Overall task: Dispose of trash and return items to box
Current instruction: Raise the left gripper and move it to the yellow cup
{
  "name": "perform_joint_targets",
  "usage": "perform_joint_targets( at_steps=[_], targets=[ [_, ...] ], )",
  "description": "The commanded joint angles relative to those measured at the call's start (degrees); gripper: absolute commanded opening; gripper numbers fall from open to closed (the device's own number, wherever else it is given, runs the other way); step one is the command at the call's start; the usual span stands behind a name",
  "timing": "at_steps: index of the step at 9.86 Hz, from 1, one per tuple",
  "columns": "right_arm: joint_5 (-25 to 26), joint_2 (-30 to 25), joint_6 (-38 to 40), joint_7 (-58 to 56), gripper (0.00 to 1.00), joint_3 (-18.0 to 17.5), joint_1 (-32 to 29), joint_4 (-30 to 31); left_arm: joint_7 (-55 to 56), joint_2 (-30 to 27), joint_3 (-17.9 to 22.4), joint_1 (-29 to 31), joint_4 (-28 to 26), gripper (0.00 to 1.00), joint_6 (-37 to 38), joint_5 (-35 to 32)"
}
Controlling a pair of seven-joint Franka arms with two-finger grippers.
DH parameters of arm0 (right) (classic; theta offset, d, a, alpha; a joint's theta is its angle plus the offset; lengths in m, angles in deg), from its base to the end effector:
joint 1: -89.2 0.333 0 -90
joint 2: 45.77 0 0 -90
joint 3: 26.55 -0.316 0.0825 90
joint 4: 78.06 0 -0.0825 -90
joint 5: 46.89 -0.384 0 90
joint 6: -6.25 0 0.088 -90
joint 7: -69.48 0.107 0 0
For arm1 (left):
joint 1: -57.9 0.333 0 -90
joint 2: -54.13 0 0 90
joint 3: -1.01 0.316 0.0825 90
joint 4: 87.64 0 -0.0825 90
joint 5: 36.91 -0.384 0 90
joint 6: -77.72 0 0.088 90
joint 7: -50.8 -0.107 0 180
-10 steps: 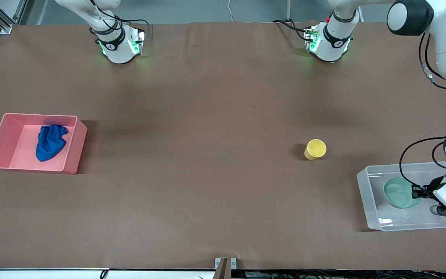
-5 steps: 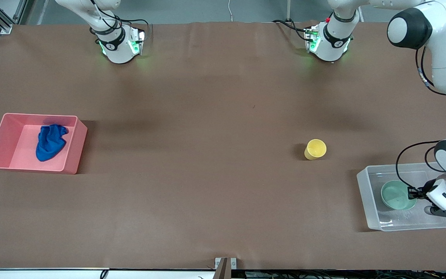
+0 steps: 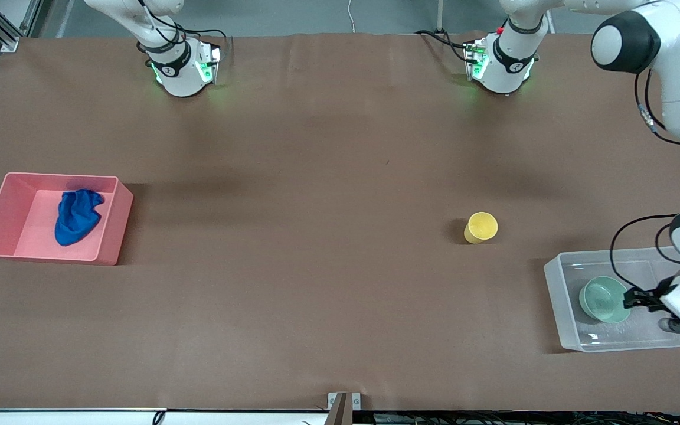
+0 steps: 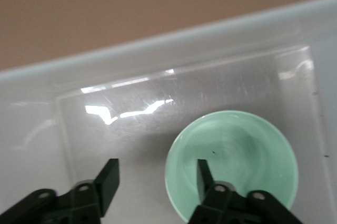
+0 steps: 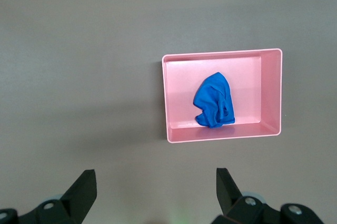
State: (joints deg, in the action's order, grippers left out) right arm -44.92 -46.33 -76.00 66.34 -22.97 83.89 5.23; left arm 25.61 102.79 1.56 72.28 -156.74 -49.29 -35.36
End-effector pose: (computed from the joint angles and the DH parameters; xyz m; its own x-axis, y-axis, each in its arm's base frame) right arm 0.5299 -0.0872 0.6725 0.9944 -0.1048 -0.0101 -0.1044 -0.9940 0.0330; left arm 0.7487 0.1965 0.2825 0.9736 -0.1696 0.1525 -0.1633 -0.9851 -0.0533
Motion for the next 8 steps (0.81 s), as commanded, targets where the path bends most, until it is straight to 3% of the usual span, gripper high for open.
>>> perform_joint_targets(
  at_steps=[1, 2, 5, 8],
  targets=[
    [0.8, -0.6, -0.3, 0.8, 1.0, -0.5, -0.5, 0.3, 0.3, -11.3, -1.6, -1.5, -7.5, 0.99, 5.7, -1.0],
    [0.3, -0.6, -0.4, 0.8, 1.0, -0.5, -0.6, 0.4, 2.2, -16.0, -3.5, -1.7, -11.5, 0.99, 8.2, -1.0],
    [0.1, -0.5, -1.3, 0.8, 1.0, -0.4, -0.7, 0.6, 14.3, -29.8, -11.9, -1.7, -30.1, 0.99, 7.5, -1.0],
    [-0.1, -0.4, -1.3, 0.8, 1.0, 0.0, -0.4, 0.5, 23.1, -37.6, -18.5, -1.5, -46.8, 0.98, -1.0, -1.0]
  ],
)
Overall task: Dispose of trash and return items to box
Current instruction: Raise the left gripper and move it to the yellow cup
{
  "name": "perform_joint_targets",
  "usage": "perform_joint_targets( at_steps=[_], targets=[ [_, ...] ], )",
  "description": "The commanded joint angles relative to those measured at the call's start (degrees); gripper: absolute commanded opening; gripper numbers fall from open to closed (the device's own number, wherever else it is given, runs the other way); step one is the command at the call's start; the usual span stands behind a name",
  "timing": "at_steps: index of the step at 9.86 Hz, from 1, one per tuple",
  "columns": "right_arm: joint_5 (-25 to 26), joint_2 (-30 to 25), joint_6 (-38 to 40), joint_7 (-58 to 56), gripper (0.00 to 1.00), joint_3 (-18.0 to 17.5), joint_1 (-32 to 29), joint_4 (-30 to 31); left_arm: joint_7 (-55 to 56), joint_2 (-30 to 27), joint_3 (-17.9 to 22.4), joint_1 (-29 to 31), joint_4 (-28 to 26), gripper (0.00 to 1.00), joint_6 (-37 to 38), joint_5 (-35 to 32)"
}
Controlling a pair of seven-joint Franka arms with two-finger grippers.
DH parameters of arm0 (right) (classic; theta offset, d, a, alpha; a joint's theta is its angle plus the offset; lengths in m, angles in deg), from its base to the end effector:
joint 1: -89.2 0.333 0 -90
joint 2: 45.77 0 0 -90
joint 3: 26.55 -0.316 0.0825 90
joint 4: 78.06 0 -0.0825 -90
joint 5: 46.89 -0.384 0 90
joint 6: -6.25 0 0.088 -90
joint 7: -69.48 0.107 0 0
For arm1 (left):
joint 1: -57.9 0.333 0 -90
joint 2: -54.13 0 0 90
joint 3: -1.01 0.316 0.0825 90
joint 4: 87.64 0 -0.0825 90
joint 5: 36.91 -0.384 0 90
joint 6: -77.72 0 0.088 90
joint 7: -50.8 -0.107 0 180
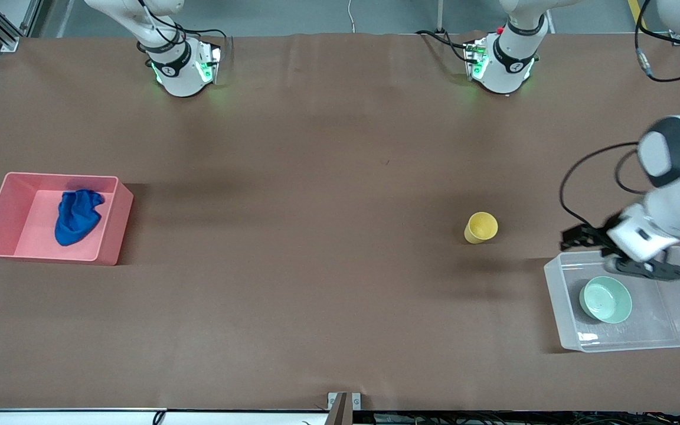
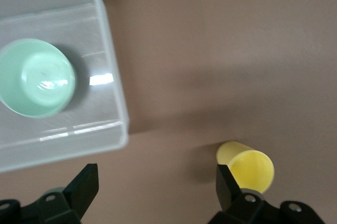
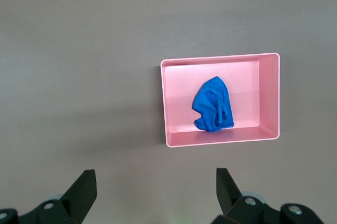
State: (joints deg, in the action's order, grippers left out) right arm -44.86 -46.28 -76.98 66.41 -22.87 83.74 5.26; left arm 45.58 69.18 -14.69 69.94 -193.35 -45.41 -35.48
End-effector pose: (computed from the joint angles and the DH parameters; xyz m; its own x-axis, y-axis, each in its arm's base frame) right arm 0.5316 -0.0899 0.6733 0.9939 -0.1099 0.0055 -0.1101 -0.9933 0.0349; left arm 0.6249 -0.0311 0.3938 0.9901 -0.1280 0.0576 -0.1327 -0.9873 0.0869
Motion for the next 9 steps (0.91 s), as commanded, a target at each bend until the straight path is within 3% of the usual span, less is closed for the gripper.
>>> perform_joint_targets(
  at_steps=[1, 4, 8, 9],
  targets=[
    [-0.2, -0.5, -0.4, 0.7, 1.0, -0.1, -0.3, 0.4, 4.6, -4.4, -4.0, 0.8, -14.2, 0.98, -8.5, -0.9],
    [-0.3, -0.4, -0.4, 0.8, 1.0, 0.4, -0.1, 0.4, 5.7, -1.9, -5.0, 0.6, -23.4, 0.98, -21.7, -0.9],
    [-0.3, -0.4, -0.4, 0.7, 1.0, 0.5, 0.1, 0.4, 5.5, 5.5, -5.0, -2.2, -22.7, 0.96, -29.1, -0.9],
    [-0.3, -0.5, -0.3, 0.7, 1.0, 0.5, 0.0, 0.4, 5.5, 6.2, -4.9, -2.6, -22.8, 0.84, -29.1, -1.0]
  ],
)
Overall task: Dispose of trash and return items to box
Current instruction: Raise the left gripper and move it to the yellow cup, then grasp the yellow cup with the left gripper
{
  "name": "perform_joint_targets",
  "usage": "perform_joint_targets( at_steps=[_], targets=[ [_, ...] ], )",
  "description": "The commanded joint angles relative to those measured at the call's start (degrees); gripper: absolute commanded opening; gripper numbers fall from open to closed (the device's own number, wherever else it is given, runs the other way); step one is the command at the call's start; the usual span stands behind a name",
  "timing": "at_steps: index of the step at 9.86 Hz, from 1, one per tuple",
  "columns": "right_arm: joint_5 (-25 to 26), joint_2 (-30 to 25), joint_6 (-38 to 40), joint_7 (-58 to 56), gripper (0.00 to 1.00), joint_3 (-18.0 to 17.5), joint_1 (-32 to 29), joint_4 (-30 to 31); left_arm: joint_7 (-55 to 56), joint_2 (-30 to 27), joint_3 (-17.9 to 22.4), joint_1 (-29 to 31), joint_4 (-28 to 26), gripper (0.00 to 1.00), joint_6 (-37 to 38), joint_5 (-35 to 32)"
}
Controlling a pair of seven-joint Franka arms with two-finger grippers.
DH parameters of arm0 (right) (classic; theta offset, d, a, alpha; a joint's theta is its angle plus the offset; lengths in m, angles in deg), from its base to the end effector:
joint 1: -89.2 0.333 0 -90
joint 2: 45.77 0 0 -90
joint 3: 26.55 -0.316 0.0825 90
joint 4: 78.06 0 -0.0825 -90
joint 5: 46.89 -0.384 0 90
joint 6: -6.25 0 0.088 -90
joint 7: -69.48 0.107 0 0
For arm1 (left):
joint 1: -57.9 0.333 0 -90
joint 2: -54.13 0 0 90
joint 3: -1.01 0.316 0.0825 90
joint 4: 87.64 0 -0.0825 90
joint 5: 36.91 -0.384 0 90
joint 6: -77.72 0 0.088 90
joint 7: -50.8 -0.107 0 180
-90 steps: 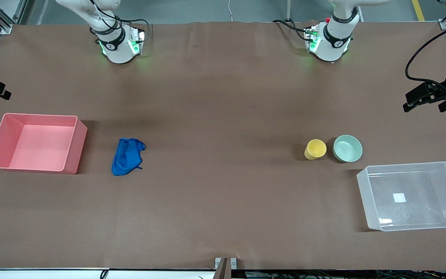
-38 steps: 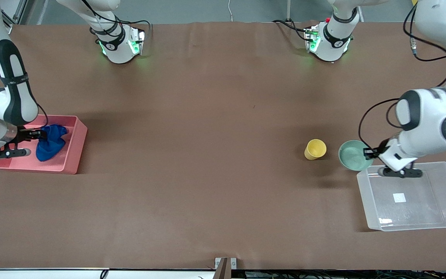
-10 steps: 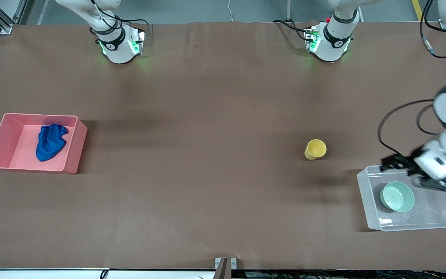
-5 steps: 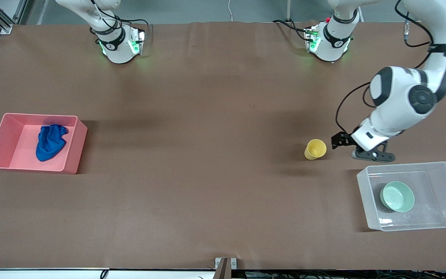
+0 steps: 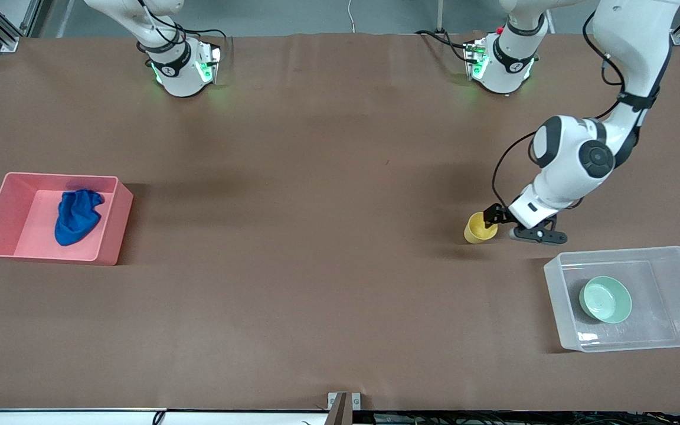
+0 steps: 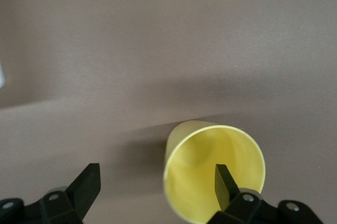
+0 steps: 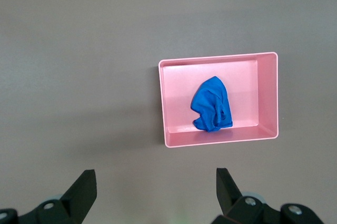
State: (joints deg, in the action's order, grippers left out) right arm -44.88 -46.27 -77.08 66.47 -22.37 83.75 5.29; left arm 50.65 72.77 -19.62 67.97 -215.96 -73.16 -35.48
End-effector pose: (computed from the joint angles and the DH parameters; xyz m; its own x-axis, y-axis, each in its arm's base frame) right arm 0.5311 -0.0945 0.6732 0.9928 -0.1194 0.0066 -0.1195 -0.9922 0.0346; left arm 0.5454 -0.1020 0.2397 0.9869 -0.1369 0.0850 -0.1470 -0.9810 0.1263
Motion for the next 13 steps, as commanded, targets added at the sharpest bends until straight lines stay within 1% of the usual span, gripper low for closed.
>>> perform_joint_targets(
  at_steps=[1, 2, 3, 4, 6, 9, 10, 11, 13],
  targets=[
    [-0.2, -0.5, -0.2, 0.6, 1.0, 0.0, -0.1, 0.4, 0.4, 3.6, 0.1, -0.6, -0.2, 0.47, -1.3, -1.0],
    [-0.2, -0.5, -0.2, 0.6, 1.0, 0.0, -0.1, 0.4, 0.4, 4.2, 0.1, -0.6, -0.1, 0.2, -1.3, -1.5],
    [-0.2, -0.5, -0.2, 0.6, 1.0, 0.0, -0.1, 0.4, 0.4, 4.6, 0.1, -0.5, 0.1, 0.07, -1.3, -2.7],
    [-0.2, -0.5, -0.1, 0.6, 1.0, 0.0, -0.1, 0.4, 0.4, 4.7, 0.1, -0.4, 0.4, 0.06, -1.3, -2.7],
    [-0.2, -0.5, 0.1, 0.6, 1.0, 0.0, -0.1, 0.4, 0.5, 4.9, 0.1, -0.6, 1.1, 0.0, -1.8, -2.8],
    [-0.2, -0.5, 0.1, 0.6, 1.0, 0.0, -0.1, 0.4, 0.7, 4.0, 0.0, 0.1, 1.8, 0.0, -1.9, -2.8],
    [-0.2, -0.5, 0.1, 0.6, 1.0, 0.0, -0.1, 0.4, 0.5, 3.1, 0.0, 0.3, 3.5, 0.0, -0.5, -2.8],
    [-0.2, -0.5, 0.1, 0.6, 1.0, 0.0, -0.1, 0.4, 0.2, 2.4, 0.1, 0.7, 7.5, 0.0, 4.1, -2.8],
    [-0.2, -0.5, 0.1, 0.6, 1.0, 0.0, -0.1, 0.4, -1.3, 3.3, 0.1, 2.7, 19.6, 0.0, 17.1, -3.0]
  ],
)
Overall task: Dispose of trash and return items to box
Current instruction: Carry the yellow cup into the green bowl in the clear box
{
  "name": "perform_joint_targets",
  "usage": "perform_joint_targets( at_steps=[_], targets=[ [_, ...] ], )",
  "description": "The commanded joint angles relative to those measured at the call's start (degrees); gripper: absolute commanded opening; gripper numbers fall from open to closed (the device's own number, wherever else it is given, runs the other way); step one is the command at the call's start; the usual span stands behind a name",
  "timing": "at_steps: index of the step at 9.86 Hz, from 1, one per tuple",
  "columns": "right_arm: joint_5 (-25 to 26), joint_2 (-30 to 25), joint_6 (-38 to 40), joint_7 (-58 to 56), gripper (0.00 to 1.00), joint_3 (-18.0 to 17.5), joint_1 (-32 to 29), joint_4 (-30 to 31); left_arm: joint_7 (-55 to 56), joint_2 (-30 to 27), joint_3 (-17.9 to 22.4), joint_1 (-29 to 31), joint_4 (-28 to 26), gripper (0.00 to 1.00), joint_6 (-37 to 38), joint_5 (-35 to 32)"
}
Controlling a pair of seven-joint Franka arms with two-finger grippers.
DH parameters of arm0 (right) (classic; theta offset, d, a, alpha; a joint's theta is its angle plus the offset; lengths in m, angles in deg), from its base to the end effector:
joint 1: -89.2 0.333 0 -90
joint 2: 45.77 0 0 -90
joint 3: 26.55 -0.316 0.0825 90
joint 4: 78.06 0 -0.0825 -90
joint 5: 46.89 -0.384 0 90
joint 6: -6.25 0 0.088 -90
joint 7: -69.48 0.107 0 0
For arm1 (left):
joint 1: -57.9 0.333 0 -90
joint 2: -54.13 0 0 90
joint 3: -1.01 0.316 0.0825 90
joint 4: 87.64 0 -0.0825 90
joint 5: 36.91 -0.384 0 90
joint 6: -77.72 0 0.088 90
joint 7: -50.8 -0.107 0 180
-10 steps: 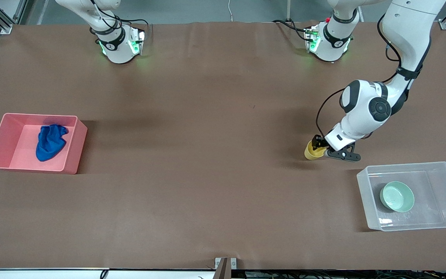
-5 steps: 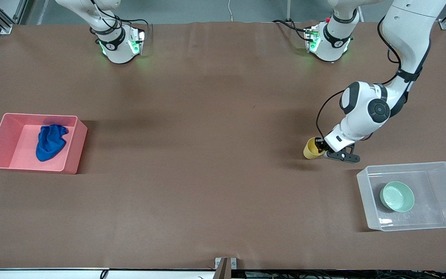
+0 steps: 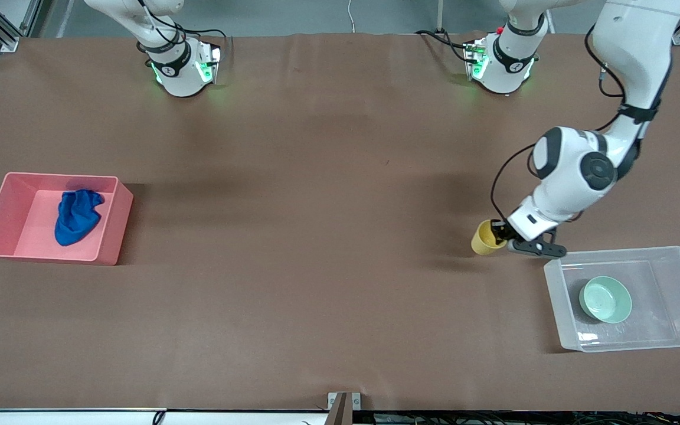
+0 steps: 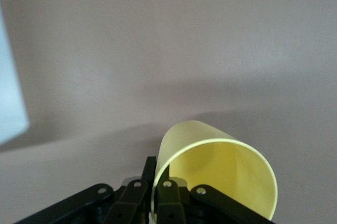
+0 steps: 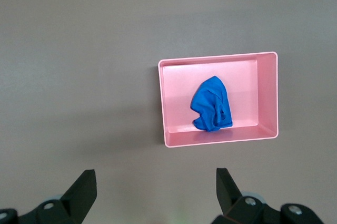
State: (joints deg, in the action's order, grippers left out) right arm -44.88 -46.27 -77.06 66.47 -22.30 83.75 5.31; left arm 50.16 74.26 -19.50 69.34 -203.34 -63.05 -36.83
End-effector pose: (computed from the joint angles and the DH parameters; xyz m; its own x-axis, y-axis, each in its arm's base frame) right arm 0.5309 -0.0951 0.6730 0.9927 -0.1206 0.0059 -0.1207 -0.9921 0.0345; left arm 0.6043 -0.0884 0.2972 0.9852 -0.1341 0.1071 -0.1467 -0.9818 0.1204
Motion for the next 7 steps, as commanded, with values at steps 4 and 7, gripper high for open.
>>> perform_joint_targets(
  at_steps=[4, 7],
  targets=[
    [-0.2, -0.5, 0.0, 0.6, 1.0, -0.1, -0.1, 0.4, -12.9, 13.3, 0.6, 7.9, 33.8, 0.0, 22.9, -3.4],
    [-0.2, -0.5, 0.0, 0.6, 1.0, 0.0, -0.1, 0.4, -26.0, 20.4, 3.5, 12.3, 42.0, 0.0, 24.3, -4.7]
  ],
)
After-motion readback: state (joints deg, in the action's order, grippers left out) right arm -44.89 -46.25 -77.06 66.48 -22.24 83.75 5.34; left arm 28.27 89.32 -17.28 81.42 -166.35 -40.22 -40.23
